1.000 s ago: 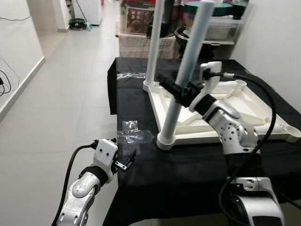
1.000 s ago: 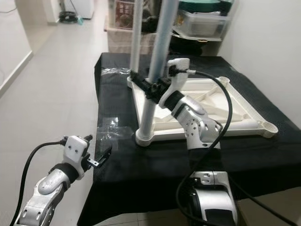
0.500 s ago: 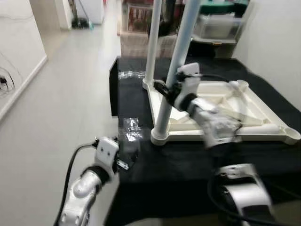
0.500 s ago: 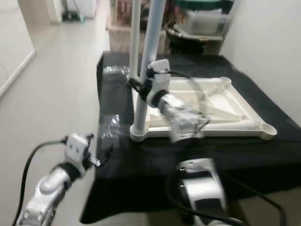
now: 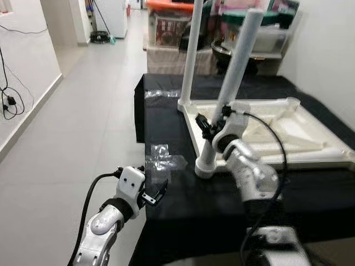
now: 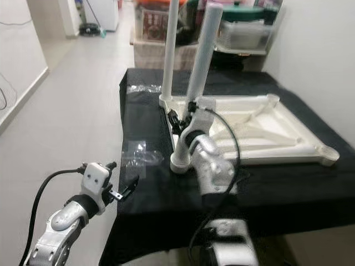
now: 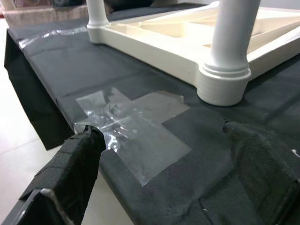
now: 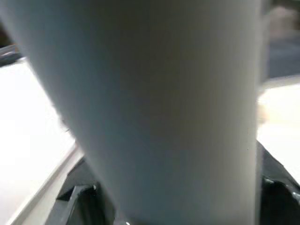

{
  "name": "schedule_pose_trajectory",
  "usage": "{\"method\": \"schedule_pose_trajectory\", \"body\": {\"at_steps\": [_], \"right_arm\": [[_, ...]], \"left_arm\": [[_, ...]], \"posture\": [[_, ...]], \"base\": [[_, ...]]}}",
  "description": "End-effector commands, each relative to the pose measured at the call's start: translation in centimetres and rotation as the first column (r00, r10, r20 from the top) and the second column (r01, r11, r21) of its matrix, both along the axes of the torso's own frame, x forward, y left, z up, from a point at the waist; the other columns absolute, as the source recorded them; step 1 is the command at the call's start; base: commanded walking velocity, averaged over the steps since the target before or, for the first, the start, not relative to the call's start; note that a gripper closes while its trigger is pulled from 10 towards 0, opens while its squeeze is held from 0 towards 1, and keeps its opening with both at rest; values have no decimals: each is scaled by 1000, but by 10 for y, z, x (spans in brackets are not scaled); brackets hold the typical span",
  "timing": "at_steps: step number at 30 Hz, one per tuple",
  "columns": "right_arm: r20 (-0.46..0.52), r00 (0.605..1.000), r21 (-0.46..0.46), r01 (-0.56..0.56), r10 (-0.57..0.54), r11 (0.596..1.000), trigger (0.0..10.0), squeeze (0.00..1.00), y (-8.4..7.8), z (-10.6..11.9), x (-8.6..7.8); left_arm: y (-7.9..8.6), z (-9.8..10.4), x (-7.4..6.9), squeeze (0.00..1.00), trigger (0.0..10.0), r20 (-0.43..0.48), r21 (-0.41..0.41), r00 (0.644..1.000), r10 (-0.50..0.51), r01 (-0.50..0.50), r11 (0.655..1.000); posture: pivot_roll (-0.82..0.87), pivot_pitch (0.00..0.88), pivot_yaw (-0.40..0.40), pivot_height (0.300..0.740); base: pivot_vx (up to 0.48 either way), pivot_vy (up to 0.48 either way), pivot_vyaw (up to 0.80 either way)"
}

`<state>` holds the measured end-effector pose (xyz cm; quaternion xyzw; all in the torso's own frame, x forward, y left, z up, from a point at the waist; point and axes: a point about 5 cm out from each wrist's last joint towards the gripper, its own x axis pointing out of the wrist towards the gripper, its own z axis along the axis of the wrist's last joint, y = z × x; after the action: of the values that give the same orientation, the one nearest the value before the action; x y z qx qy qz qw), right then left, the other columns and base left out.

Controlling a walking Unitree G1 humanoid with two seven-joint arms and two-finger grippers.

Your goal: Building children table

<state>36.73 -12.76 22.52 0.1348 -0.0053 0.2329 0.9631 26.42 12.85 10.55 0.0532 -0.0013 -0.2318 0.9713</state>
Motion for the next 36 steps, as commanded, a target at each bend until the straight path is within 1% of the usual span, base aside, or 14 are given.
{"method": "schedule_pose_trajectory", "body": {"at_steps": [1, 6, 7, 13, 14, 16, 19, 23, 24, 28, 29, 32, 33, 36], "right_arm": [[101, 968, -6, -229, 228, 973, 10000, 0, 11, 22, -3], [155, 926, -105, -332, 345, 937, 10000, 0, 5, 26, -8], [130, 893, -141, -414, 432, 899, 0, 0, 5, 18, -13], [-29, 889, -193, -454, 457, 870, 0, 0, 11, -14, -13], [-174, 983, -190, 19, -52, 982, 0, 0, -6, -36, 16], [-174, 983, -190, 19, -52, 982, 0, 0, -6, -36, 16], [-389, 746, -177, 514, -540, 839, 0, 0, -36, -74, 15], [-443, 657, -222, 578, -609, 785, 0, 0, -36, -95, 1], [-485, 666, -224, 531, -566, 817, 10000, 0, -23, -109, -12], [-345, 911, 7, 245, -228, 969, 10000, 0, 16, -83, -21], [-269, 945, 30, 199, -184, 979, 10000, 1000, 13, -69, -17], [-238, 970, 42, 64, -52, 997, 10000, 1000, 12, -52, -7], [-202, 979, 41, -24, 32, 999, 10000, 0, 12, -42, -3], [-112, 974, 27, -193, 194, 981, 10000, 0, 14, -25, -4]], "left_arm": [[-2, -2, 0, 0, 10000, -12, -15, 1000, -7, 6, 1000], [-2, -2, 0, 0, 10000, -10, -16, 1000, -10, 10, 1000], [-1, -1, 0, 0, 10000, -7, -15, 1000, -7, 6, 1000], [1, -1, -1, 0, 10000, -6, -13, 1000, 0, 0, 1000], [0, -2, -3, 0, 10000, -10, -15, 1000, -2, 2, 1000], [0, -2, -3, 0, 10000, -10, -15, 1000, -2, 2, 1000], [-3, -3, -5, 0, 10000, -16, -16, 1000, -21, 20, 1000], [-5, -4, -5, 0, 10000, -18, -16, 999, -33, 32, 999], [-6, -3, -6, 0, 10000, -19, -17, 999, -42, 42, 999], [-5, -4, -6, 0, 10000, -23, -16, 998, -56, 55, 998], [-5, -4, -6, 0, 10000, -23, -16, 998, -57, 57, 998], [-7, -4, -6, 0, 10000, -22, -20, 998, -59, 58, 998], [-8, -4, -6, 0, 10000, -21, -23, 998, -61, 61, 998], [-9, -4, -6, 0, 10000, -23, -26, 997, -69, 68, 997]], "posture": [[67, 0, -101, 740], [76, 0, -110, 740], [82, 0, -115, 740], [86, 0, -116, 740], [80, 0, -112, 740], [80, 0, -112, 740], [78, 0, -109, 740], [80, 0, -104, 740], [73, 0, -98, 740], [62, 0, -94, 740], [58, 0, -95, 740], [59, 0, -97, 740], [55, 0, -96, 740], [59, 0, -99, 740]], "base": [[0, 0, 0], [0, 0, 0], [0, 0, 0], [0, 0, 0], [0, 0, 0], [0, 0, 0], [0, 0, 0], [0, 0, 0], [0, 0, 0], [0, 0, 0], [0, 0, 0], [0, 0, 0], [0, 0, 0], [0, 0, 0]]}}
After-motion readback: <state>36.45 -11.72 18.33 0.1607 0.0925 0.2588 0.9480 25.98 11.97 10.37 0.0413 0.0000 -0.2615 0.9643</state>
